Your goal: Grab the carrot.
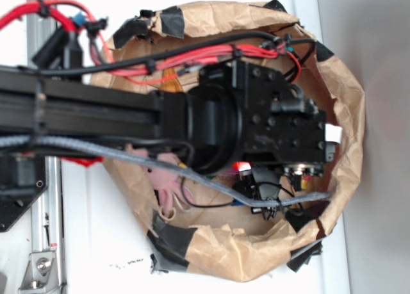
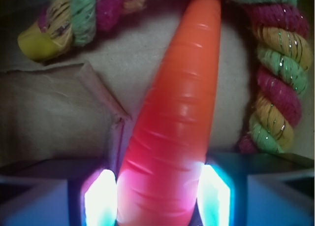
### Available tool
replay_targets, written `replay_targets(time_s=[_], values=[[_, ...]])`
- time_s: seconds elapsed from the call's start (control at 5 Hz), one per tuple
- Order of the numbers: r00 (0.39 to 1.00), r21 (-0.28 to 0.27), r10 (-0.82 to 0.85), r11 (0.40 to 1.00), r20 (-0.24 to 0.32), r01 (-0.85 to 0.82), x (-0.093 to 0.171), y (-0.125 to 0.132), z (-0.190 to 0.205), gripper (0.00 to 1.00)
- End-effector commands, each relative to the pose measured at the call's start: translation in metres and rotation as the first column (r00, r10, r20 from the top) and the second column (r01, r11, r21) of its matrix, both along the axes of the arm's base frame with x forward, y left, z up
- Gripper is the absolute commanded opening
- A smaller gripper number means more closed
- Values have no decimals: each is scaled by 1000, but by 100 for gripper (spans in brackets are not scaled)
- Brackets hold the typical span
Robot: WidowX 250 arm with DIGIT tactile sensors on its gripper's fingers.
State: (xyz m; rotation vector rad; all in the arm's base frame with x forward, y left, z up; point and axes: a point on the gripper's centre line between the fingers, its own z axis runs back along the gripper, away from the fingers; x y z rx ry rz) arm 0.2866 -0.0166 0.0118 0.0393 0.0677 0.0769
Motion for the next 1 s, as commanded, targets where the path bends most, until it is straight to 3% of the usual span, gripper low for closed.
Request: replay_targets(time_s=[0.0, 0.2, 0.4, 0.6, 0.8], values=[[996, 46, -19, 999, -86, 23, -9, 20, -40, 100], [996, 42, -19, 999, -91, 23, -11, 18, -42, 100], [996, 53, -24, 998, -89, 29, -15, 15, -42, 0], [996, 29, -80, 996, -49, 81, -18, 9, -9, 0], [993, -38, -106, 993, 47, 107, -24, 2, 39, 0]])
